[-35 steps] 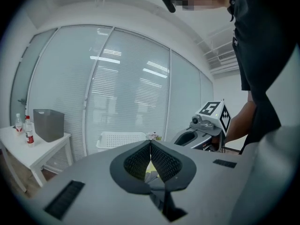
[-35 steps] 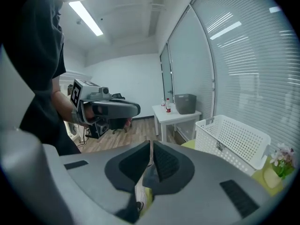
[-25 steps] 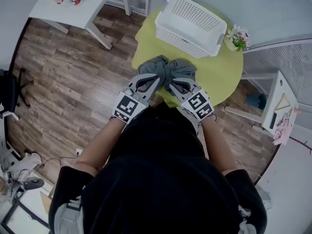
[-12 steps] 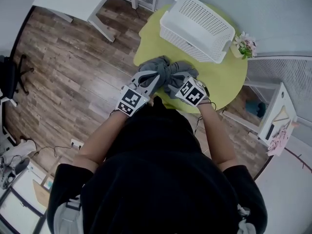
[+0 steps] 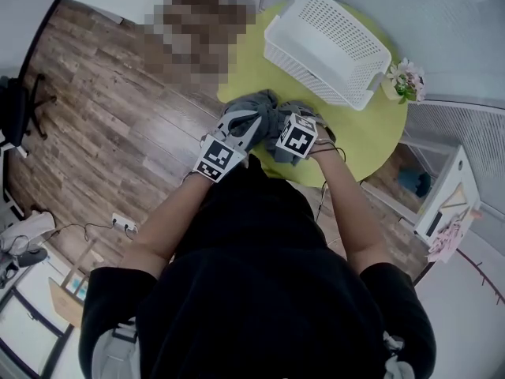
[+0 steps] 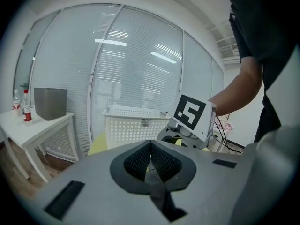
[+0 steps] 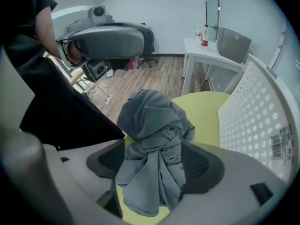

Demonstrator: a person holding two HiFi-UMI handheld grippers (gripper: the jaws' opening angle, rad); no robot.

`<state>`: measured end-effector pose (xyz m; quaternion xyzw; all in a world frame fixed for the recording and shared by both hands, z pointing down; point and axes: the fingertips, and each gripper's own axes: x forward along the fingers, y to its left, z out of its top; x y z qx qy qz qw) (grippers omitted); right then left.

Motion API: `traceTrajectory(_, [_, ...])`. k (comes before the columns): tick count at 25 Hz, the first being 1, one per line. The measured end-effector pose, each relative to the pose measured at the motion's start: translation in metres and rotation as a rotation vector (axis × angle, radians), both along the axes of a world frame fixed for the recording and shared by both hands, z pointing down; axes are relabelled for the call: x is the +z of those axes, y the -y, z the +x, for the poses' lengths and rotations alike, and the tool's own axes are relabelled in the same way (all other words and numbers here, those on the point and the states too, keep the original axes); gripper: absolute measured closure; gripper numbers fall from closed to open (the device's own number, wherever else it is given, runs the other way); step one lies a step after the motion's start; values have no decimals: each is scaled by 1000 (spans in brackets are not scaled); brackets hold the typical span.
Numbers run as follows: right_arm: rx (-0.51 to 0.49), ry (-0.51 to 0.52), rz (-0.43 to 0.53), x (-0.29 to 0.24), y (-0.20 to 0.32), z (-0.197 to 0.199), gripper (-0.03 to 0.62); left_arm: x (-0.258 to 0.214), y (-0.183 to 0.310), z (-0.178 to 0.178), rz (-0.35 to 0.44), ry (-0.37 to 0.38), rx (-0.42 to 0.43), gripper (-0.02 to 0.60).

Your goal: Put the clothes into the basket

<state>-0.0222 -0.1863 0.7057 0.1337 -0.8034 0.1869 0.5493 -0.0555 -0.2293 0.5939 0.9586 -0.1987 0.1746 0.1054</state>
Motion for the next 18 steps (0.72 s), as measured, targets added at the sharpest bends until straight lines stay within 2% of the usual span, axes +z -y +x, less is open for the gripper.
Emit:
traceTrajectory(8, [-69, -37, -22, 37, 13, -7, 178, 12, 10, 2, -8, 12, -54, 572])
traceTrajectory(18, [-147, -87, -50, 80, 15, -8, 166, 17, 9, -17, -24, 35, -120, 572])
